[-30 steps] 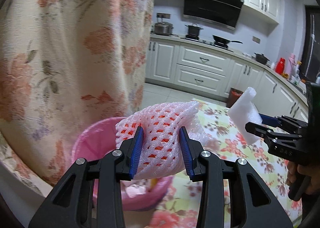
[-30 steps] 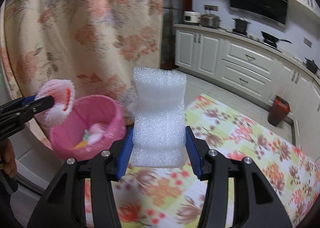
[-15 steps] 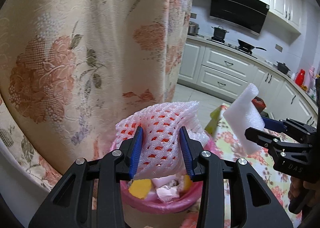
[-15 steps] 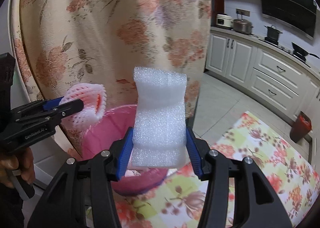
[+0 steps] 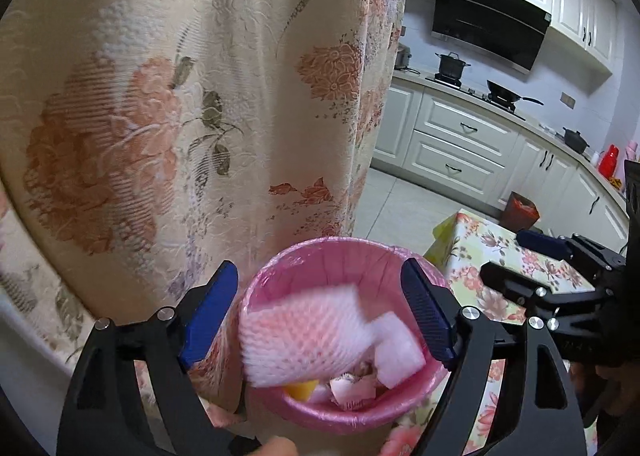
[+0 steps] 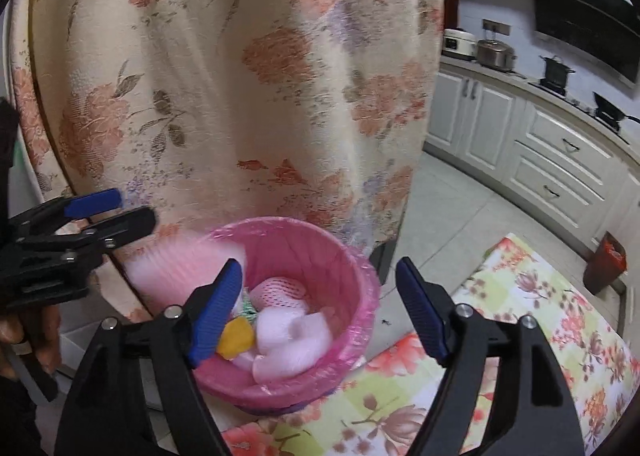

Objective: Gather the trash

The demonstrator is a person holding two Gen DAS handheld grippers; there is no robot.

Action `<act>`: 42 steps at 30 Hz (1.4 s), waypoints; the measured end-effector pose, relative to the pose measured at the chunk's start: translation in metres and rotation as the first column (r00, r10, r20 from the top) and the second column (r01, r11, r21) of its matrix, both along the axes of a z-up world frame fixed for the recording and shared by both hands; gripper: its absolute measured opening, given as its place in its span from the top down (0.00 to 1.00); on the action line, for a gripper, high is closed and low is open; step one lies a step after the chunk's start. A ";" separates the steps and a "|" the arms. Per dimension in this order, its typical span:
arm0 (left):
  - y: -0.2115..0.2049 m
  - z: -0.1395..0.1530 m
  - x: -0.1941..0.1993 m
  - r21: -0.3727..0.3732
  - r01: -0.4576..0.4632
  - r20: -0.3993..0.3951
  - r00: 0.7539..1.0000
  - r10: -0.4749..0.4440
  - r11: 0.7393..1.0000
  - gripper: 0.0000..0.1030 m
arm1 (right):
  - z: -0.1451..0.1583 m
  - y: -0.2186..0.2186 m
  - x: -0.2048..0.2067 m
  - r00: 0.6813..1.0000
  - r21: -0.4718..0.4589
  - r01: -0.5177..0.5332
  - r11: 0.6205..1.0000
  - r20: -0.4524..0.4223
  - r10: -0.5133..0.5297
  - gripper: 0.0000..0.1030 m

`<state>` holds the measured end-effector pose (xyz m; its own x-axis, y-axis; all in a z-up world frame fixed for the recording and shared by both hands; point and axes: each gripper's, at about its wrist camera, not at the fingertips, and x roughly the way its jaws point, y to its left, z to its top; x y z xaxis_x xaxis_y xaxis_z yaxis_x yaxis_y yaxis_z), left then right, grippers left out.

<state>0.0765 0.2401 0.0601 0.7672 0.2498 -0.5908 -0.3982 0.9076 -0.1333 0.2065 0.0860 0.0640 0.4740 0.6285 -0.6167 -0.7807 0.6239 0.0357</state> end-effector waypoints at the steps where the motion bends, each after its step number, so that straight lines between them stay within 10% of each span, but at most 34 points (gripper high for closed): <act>1: -0.001 0.001 -0.004 -0.006 0.000 0.000 1.000 0.000 1.000 0.21 | 0.000 -0.005 -0.001 1.000 -0.004 0.008 1.000 0.007 -0.008 0.21; 20: -0.062 -0.010 -0.059 -0.050 0.009 -0.108 0.994 -0.014 0.999 0.15 | -0.015 -0.102 -0.034 0.996 -0.014 0.085 0.996 -0.027 -0.086 0.14; 42: -0.072 -0.014 -0.070 -0.048 -0.014 -0.130 0.991 0.007 0.999 0.15 | -0.011 -0.107 -0.043 0.997 -0.009 0.075 0.997 -0.017 -0.075 0.13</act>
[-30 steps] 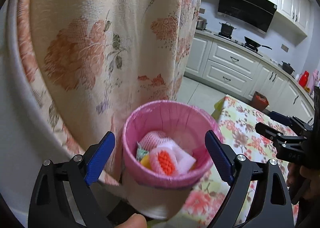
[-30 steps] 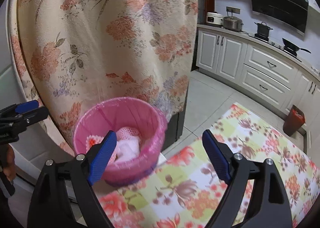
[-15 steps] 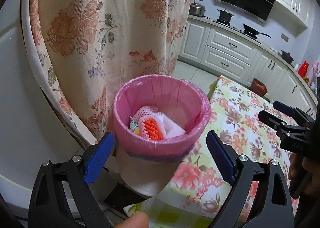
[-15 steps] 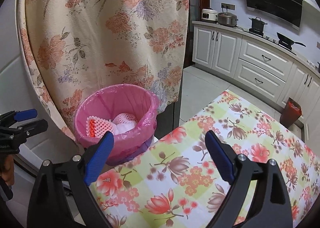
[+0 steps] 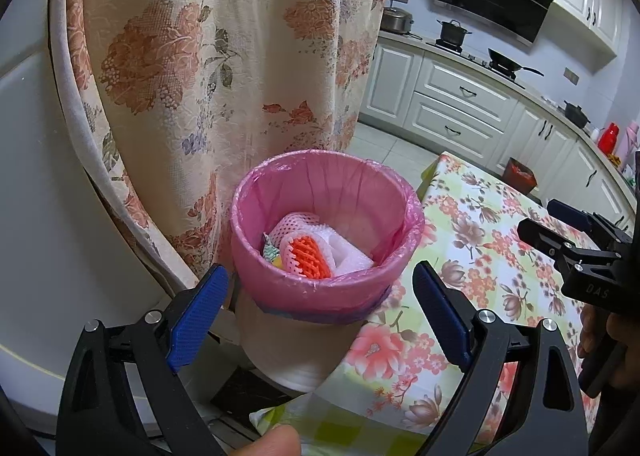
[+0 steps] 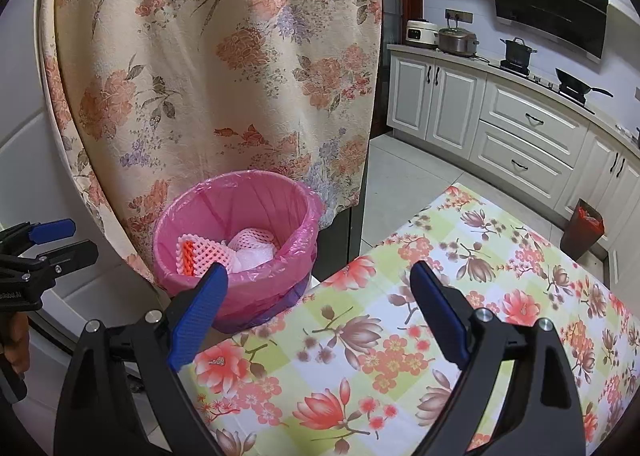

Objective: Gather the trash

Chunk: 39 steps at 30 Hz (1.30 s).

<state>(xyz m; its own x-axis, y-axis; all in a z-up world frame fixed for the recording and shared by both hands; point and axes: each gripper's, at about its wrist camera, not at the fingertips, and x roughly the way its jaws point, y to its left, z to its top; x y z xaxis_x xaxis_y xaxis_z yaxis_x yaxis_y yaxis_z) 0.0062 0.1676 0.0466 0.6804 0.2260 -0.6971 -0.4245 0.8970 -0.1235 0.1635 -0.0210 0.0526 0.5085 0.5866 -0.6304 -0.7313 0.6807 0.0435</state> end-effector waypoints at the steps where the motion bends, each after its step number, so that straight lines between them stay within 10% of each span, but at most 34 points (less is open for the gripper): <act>1: 0.000 0.000 0.000 -0.001 0.001 0.000 1.000 -0.001 1.000 0.15 | 0.000 0.000 0.000 1.000 0.000 -0.001 1.000 0.000 0.001 0.13; 39: 0.001 -0.002 0.004 0.003 0.004 -0.001 1.000 -0.004 1.000 0.15 | -0.003 0.000 0.001 1.000 -0.005 0.000 1.000 0.003 0.000 0.13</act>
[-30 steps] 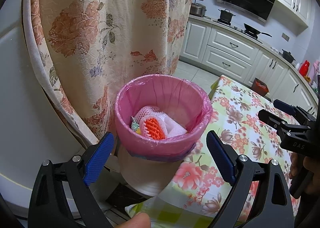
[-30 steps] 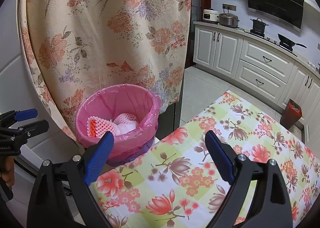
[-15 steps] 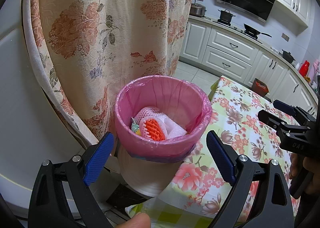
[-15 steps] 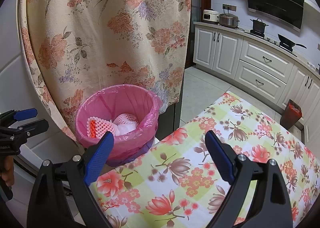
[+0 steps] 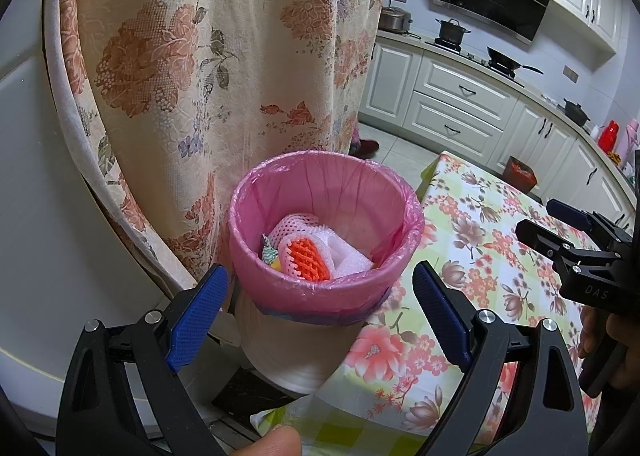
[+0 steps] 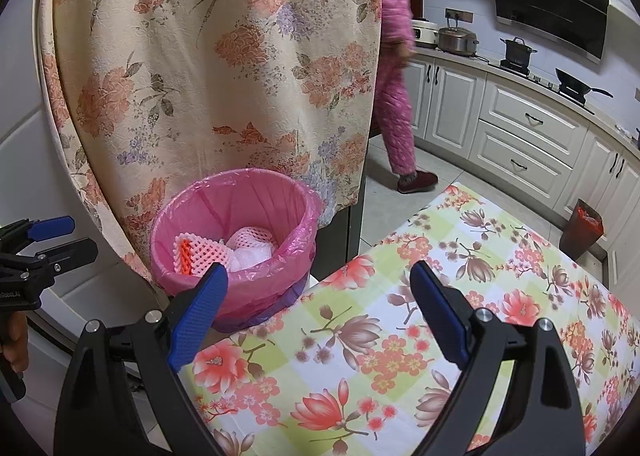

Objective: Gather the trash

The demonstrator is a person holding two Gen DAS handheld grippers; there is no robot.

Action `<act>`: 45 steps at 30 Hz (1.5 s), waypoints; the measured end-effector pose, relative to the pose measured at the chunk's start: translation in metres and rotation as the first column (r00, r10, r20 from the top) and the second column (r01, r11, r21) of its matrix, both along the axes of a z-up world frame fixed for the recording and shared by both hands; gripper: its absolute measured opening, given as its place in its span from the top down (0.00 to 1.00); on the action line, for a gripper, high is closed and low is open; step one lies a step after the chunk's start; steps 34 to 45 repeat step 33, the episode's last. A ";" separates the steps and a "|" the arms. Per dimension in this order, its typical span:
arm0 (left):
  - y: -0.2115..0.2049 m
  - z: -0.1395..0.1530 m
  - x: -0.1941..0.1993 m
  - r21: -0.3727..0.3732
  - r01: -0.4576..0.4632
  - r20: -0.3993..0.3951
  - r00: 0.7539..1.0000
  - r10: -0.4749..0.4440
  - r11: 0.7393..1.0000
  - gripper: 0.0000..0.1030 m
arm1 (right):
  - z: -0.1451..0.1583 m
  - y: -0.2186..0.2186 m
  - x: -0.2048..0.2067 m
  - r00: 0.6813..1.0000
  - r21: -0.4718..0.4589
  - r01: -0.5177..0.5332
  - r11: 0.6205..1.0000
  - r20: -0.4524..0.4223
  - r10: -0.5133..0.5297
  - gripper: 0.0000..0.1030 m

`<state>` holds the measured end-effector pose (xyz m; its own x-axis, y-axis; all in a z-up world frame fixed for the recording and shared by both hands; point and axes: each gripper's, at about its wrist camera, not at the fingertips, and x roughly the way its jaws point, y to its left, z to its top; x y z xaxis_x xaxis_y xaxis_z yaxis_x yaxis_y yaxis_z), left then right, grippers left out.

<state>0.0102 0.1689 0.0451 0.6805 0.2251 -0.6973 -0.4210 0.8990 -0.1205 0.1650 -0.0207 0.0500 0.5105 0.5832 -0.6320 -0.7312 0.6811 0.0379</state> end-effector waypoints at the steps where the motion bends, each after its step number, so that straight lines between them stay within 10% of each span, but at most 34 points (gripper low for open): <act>1: 0.000 0.000 0.000 0.000 -0.001 0.000 1.000 0.001 1.000 0.15 | 0.000 0.000 0.000 1.000 0.000 0.000 1.000 0.000 0.000 0.13; 45: 0.001 -0.006 0.009 0.025 -0.030 -0.037 0.999 0.031 0.999 0.15 | -0.002 0.000 0.003 1.000 -0.007 -0.001 1.000 -0.006 0.001 0.13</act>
